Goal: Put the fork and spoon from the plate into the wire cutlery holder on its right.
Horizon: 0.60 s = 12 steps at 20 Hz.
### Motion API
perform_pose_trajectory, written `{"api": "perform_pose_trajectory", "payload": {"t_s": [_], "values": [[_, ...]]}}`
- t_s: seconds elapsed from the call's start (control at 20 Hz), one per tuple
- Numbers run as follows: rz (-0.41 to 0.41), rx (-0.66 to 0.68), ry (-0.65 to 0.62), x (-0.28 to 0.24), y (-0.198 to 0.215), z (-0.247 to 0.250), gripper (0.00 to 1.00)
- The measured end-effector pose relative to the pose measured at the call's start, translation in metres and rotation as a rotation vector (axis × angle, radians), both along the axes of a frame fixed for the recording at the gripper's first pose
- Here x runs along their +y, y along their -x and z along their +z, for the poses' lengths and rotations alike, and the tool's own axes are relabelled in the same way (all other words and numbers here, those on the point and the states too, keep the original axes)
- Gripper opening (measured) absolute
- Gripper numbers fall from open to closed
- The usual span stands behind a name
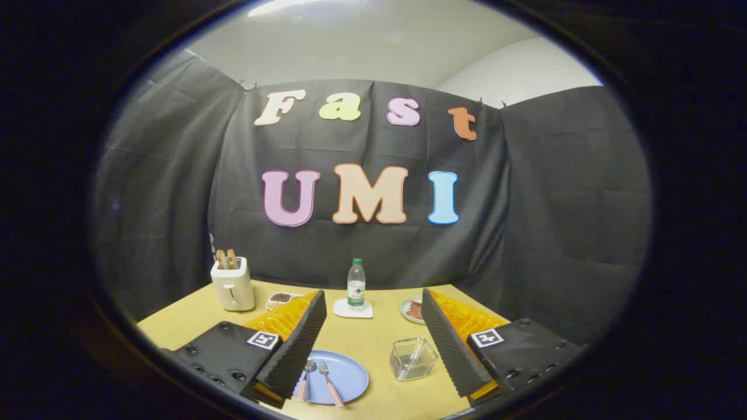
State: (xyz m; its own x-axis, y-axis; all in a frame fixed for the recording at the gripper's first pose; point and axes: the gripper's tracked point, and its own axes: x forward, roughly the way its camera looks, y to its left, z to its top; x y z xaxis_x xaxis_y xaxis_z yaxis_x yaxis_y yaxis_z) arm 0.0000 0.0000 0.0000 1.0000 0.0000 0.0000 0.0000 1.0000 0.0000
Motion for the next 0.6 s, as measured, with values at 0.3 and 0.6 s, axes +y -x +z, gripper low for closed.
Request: {"api": "perform_pose_trajectory", "payload": {"t_s": [0.3, 0.6], "values": [[-0.032, -0.01, -0.02, -0.007, 0.009, 0.004, 1.0], [-0.072, 0.001, -0.021, -0.019, 0.015, 0.001, 1.0]]}}
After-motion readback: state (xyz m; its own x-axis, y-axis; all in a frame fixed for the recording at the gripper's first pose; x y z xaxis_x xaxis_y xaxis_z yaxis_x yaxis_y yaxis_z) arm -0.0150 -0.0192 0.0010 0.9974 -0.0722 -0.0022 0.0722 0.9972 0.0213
